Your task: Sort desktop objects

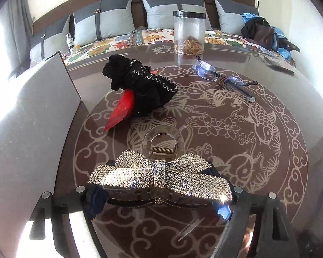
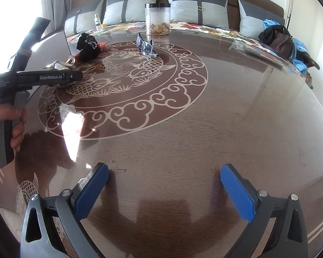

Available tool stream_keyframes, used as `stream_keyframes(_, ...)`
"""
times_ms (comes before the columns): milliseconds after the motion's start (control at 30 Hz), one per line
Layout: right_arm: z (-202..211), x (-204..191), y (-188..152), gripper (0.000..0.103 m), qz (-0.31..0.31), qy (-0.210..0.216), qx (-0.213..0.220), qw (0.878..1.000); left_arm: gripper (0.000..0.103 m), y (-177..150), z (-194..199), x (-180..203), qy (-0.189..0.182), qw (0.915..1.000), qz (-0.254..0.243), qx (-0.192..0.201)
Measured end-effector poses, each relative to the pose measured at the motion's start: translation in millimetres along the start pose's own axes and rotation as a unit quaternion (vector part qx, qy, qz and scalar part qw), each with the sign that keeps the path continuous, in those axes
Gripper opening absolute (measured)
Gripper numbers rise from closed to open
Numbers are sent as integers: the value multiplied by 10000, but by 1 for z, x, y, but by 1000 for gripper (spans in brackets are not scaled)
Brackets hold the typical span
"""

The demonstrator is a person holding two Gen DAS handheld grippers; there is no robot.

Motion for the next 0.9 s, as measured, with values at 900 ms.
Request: stream_keyframes(900, 0, 0, 0, 103, 0, 0, 1, 10000, 103, -49, 49, 2, 160, 9980, 518, -319)
Point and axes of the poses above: each gripper's, at about its wrist camera, not at the fingertips, and z roughly against the way its jaws point, x to its right, y to its top, the point moved 1 cm from there along -z, roughly the way its jaws point, and after that the axes turned 14 degrees about x, right-handed, at the moved point
